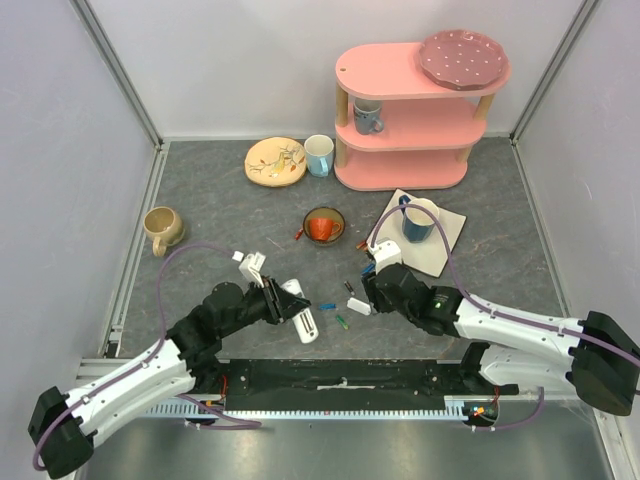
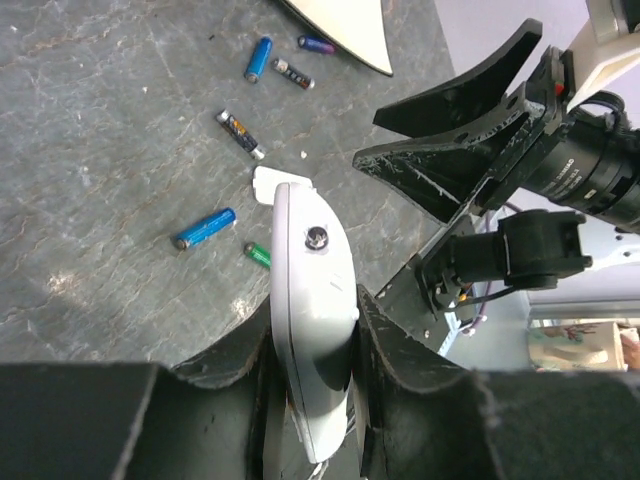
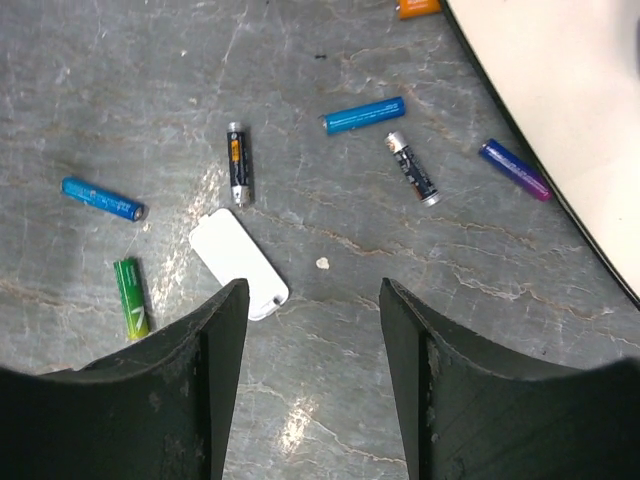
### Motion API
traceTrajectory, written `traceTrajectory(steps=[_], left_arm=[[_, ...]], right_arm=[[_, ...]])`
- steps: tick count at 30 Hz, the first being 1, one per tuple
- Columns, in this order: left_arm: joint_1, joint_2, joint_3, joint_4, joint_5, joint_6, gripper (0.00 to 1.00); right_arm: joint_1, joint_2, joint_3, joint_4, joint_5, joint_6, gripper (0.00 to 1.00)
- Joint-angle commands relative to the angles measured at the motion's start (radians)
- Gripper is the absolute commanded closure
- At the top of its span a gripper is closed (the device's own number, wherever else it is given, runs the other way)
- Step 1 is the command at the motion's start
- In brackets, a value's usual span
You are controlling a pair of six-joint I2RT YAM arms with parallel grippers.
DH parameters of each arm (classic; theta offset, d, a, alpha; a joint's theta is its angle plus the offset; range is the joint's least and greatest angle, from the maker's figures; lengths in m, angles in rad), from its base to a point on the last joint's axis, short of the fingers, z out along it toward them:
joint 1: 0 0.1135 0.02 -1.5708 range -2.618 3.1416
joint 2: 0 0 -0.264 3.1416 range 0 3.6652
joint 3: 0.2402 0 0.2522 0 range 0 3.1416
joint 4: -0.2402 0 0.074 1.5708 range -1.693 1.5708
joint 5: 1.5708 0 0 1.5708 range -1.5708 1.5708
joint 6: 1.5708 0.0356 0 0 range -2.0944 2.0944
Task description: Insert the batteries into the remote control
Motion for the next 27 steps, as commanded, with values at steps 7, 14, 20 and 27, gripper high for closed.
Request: traceTrajectory(steps=[7,14,20,27], left_arm=[[0.216,0.08,-0.137,0.481,0.402,-0.155,0.98],[0.216,0.006,-0.116,0.377,0.352,-0.118,0.98],[0.216,-0.034,-0.121,0.331,0.341,-0.11,0.98],[0.216,-0.045,-0.15,0.351,0.34,-0.132,0.98]], right_arm=[[0.002,0.015,0.082,0.063,0.023,0.013,0.39],[0.004,0.169,0.14,0.035,-0.051,-0.127,0.46],[0.004,0.211,0.115,0.086,-0.126,-0.136,0.47],[0.021,0.2,0.082,0.124,-0.166,-0.121,0.53]])
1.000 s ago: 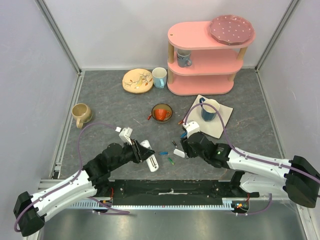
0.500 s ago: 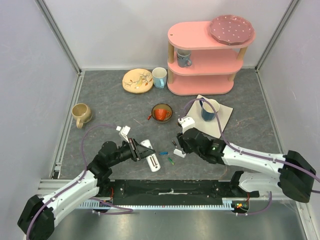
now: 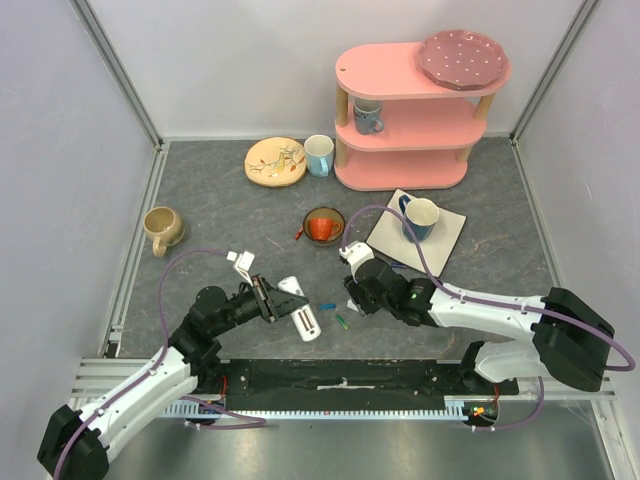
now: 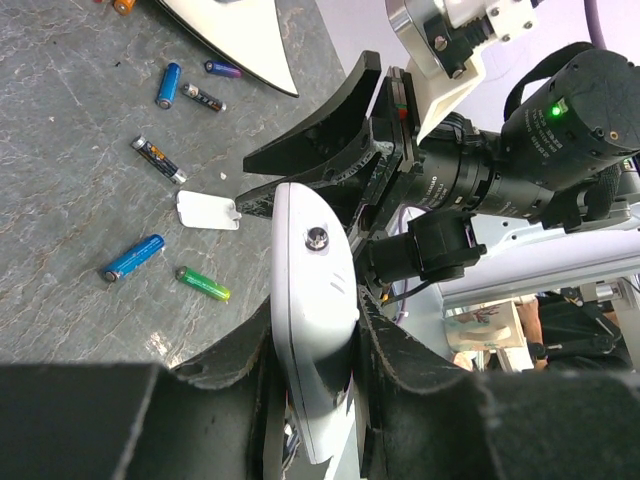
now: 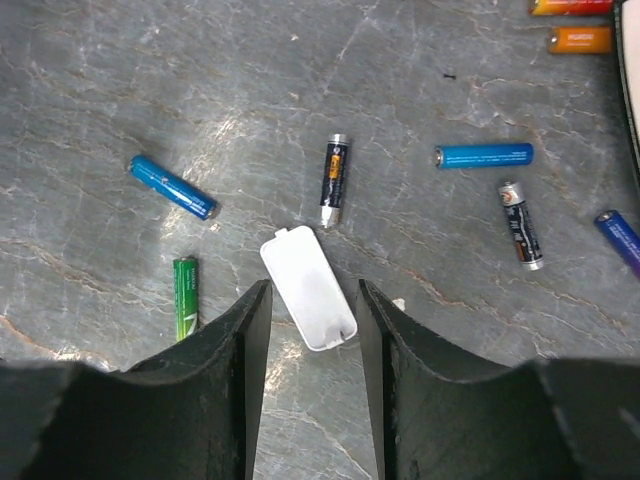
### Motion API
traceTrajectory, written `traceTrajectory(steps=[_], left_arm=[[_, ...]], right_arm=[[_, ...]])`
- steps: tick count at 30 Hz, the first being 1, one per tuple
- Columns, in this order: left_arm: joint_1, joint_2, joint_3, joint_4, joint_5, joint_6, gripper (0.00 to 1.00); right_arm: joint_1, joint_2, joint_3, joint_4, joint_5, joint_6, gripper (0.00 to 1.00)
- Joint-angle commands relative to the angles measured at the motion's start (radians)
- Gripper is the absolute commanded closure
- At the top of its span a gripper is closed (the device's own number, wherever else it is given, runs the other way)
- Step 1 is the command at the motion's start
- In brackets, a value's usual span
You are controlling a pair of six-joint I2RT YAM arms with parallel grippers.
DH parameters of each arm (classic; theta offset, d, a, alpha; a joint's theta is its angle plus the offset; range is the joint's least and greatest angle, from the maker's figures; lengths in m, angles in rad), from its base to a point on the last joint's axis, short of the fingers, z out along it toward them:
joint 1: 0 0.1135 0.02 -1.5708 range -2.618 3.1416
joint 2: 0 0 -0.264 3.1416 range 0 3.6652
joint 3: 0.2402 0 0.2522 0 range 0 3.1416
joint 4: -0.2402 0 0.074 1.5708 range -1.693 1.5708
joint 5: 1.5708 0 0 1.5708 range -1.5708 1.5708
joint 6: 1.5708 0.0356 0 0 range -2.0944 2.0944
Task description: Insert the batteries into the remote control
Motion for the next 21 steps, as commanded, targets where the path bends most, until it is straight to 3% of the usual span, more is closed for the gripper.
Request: traceTrajectory(steps=[1,21], left_arm=[[0.004,-0.015,-0.012,0.038,0.008,-0.028,0.98],[0.004,-0.006,-0.039,0.024,-0.002,-0.025,0.98]], right_arm=[[0.018,-0.007,-0.022,0.056,-0.039,-0.007,0.54],[0.026,0.056,-0.08,0.12,-0.03,0.02,0.55]])
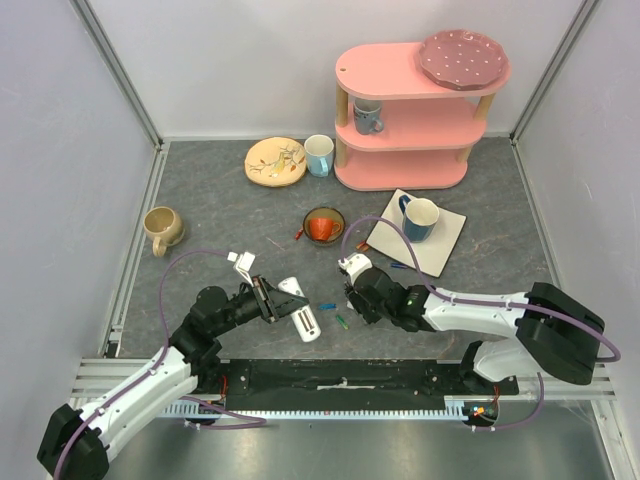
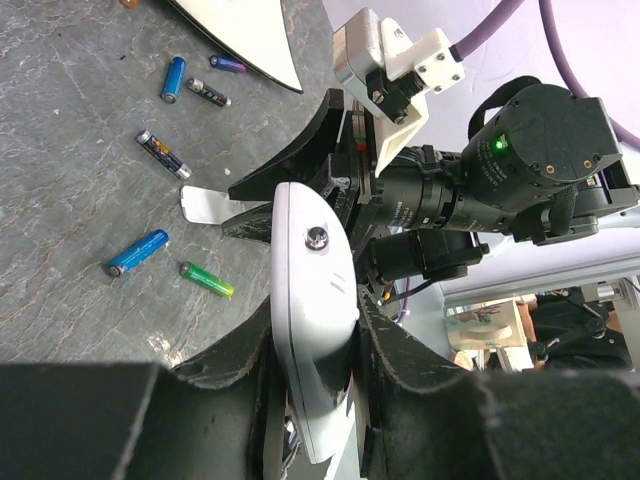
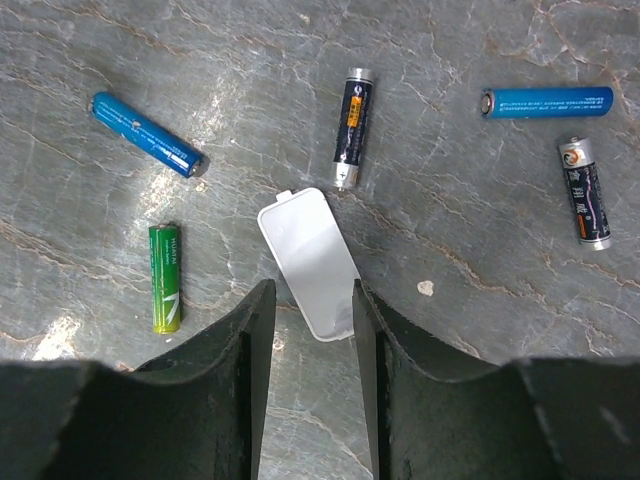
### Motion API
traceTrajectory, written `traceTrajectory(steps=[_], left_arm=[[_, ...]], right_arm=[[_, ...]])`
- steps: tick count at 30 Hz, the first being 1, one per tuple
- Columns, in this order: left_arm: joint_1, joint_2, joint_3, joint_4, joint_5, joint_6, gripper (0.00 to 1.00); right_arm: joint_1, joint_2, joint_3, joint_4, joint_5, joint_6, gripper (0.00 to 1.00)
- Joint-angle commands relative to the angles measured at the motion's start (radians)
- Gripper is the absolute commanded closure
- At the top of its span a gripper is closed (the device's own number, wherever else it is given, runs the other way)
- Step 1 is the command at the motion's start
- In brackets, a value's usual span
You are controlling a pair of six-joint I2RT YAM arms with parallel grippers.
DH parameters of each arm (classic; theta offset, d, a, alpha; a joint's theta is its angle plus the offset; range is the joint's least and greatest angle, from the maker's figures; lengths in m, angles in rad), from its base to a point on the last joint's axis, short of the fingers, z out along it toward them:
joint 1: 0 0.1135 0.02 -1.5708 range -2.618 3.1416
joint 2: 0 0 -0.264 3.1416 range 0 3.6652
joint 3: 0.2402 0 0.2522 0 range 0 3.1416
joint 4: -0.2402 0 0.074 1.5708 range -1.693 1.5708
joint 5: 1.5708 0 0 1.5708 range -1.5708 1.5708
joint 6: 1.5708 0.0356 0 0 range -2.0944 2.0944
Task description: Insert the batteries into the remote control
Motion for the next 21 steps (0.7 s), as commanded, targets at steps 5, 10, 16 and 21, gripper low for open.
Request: traceTrajectory(steps=[5,10,16,21], left_arm=[[0.004,-0.023,-0.031,0.014,-0.009,-0.018,0.98],[0.004,-0.027,-0.026,0.003,-0.013,-0.012,0.98],[0.004,-0.029,-0.021,-0.008,-0.018,-0.007,0.98],[0.004,-0.027,-0.02,-0.011,-0.024,-0.006,0.98]], right_arm=[[0.005,0.03,0.006,0.051,0.002,0.005,0.51],[0.005,0.051,0.011,0.056,0.012,0.001,0.47],[0.005,0.078,0.009,0.061,0.022,0.008,0.51],[0.005,0.065,-0.004,0.058,0.061,0.024,0.58]])
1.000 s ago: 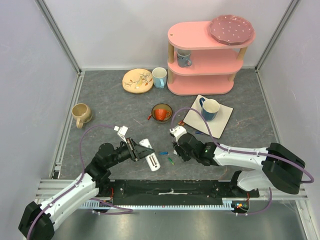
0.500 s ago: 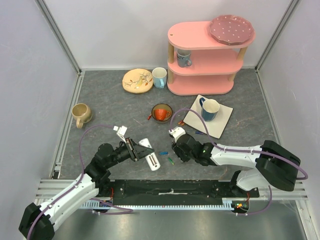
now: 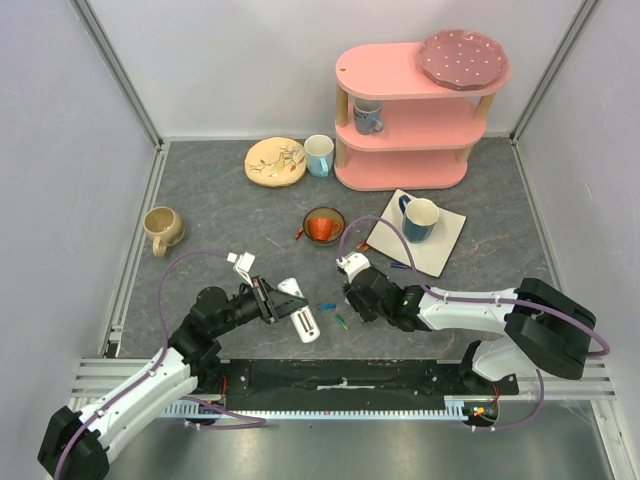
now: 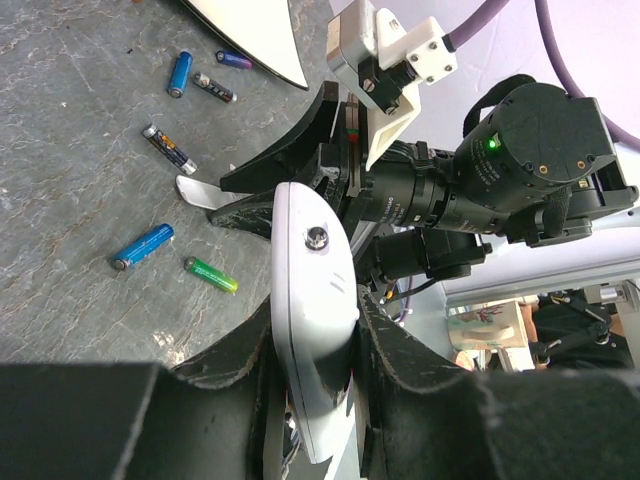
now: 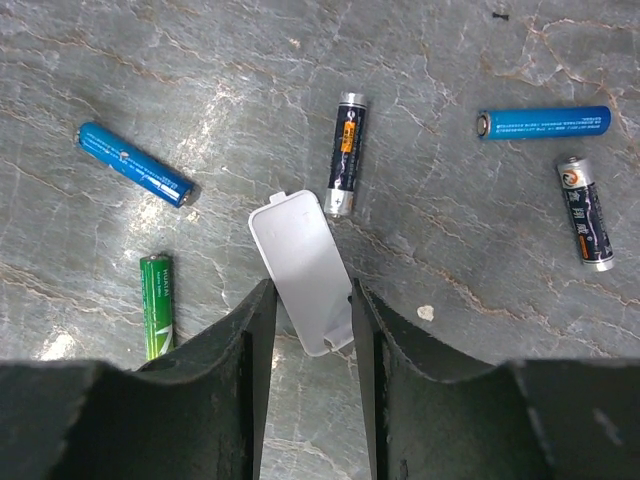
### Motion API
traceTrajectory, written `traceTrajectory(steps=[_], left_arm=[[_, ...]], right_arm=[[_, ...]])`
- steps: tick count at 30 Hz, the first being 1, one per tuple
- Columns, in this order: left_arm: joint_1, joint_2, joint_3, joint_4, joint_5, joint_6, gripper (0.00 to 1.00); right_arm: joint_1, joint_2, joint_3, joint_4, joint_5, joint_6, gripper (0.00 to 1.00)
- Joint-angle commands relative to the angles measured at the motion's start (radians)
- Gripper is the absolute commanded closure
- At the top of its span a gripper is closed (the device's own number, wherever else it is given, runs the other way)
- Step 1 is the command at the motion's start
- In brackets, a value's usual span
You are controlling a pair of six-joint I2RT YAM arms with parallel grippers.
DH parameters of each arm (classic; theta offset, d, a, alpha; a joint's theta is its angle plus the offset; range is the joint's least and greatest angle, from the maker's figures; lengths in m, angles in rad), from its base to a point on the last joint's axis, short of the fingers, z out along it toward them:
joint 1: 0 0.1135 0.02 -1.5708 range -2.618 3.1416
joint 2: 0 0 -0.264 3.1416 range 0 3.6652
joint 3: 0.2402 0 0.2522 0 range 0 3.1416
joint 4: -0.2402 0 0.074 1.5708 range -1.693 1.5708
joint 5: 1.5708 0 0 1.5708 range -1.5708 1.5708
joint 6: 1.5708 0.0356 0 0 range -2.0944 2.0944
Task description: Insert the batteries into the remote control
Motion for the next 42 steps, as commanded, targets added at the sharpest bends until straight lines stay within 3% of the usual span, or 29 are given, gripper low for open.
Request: traceTrajectory(steps=[1,6,22,29,32,38,42], left_arm=[[0.004,-0.008,-0.02,0.018,-0.018,-0.004,0.98],[0.004,-0.004,-0.018,0.018,-0.021,-0.004,0.98],[0.004,-0.022,-0.027,0.012,-0.027,-0.012,0.98],[0.004,-0.021,-0.031,0.014,-0.027,-0.016,0.98],[0.004,-0.024,-0.032,0.014,-0.025,-0.016,0.98],[0.004,-0.013,-0.041,0.038,-0.033,-0.024,0.98],[0.004,0.007,-0.047,0.066,-0.031,-0.027,0.98]], right_arm=[[0.003,0.008,-0.003,-0.012,0.039,0.019,0.6],[0.005,-0.01,-0.008,-0.014,0.058,0.028,0.66],[0.004,-0.159,-0.015,-0.054,0.047,0.063,1.0],[-0.029,-0.197,-0.05,-0.035,0.038,0.137,1.0],[-0.109,-0.264,-0.131,0.029,-0.019,0.226,1.0],[-0.25,-0.392,-0.307,0.267,-0.181,0.411,1.0],[-0.298,-0.357,-0.36,0.383,-0.258,0.471,1.0]])
